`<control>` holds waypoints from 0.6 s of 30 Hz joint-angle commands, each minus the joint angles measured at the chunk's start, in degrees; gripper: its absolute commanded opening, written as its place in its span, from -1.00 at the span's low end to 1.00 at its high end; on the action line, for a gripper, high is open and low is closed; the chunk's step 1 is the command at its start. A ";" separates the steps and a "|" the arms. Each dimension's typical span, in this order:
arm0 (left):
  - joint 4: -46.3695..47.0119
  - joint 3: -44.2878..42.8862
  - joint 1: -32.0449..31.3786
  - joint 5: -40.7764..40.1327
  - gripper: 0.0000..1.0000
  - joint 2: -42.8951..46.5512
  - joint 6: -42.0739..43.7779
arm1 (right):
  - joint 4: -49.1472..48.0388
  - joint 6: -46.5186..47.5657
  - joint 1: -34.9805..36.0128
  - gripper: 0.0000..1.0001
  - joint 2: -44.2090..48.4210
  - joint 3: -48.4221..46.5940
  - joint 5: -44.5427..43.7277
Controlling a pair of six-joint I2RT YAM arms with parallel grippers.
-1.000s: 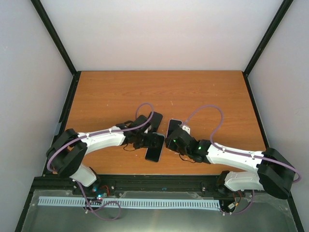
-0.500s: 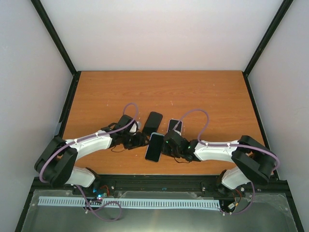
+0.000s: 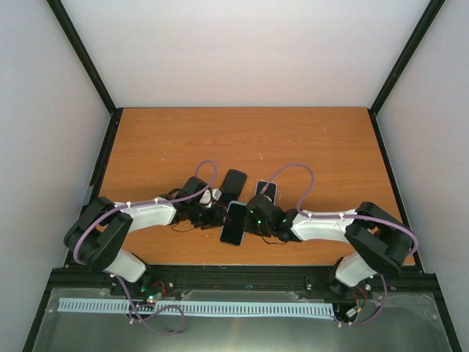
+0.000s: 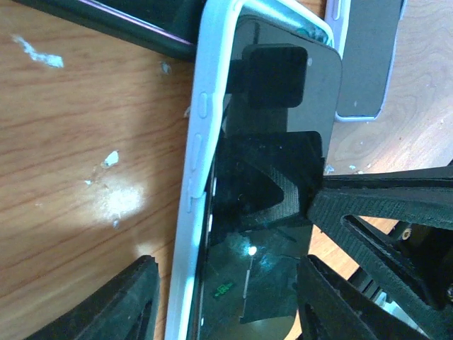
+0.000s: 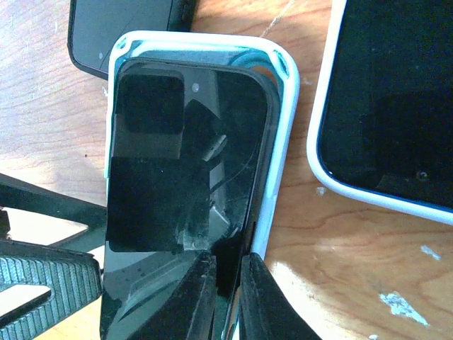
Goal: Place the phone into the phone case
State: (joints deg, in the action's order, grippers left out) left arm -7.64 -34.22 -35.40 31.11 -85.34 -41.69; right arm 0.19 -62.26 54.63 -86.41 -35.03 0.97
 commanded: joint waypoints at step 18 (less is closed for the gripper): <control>10.10 2.40 0.26 7.71 -0.29 -3.09 -1.24 | -5.91 8.16 -1.37 -0.82 -1.68 -1.49 -1.91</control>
State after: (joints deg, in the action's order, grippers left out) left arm -1.28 -31.55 -34.41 34.96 -87.18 -42.13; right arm -2.20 -57.93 53.06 -87.72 -35.40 -1.85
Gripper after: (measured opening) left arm 0.365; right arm 0.061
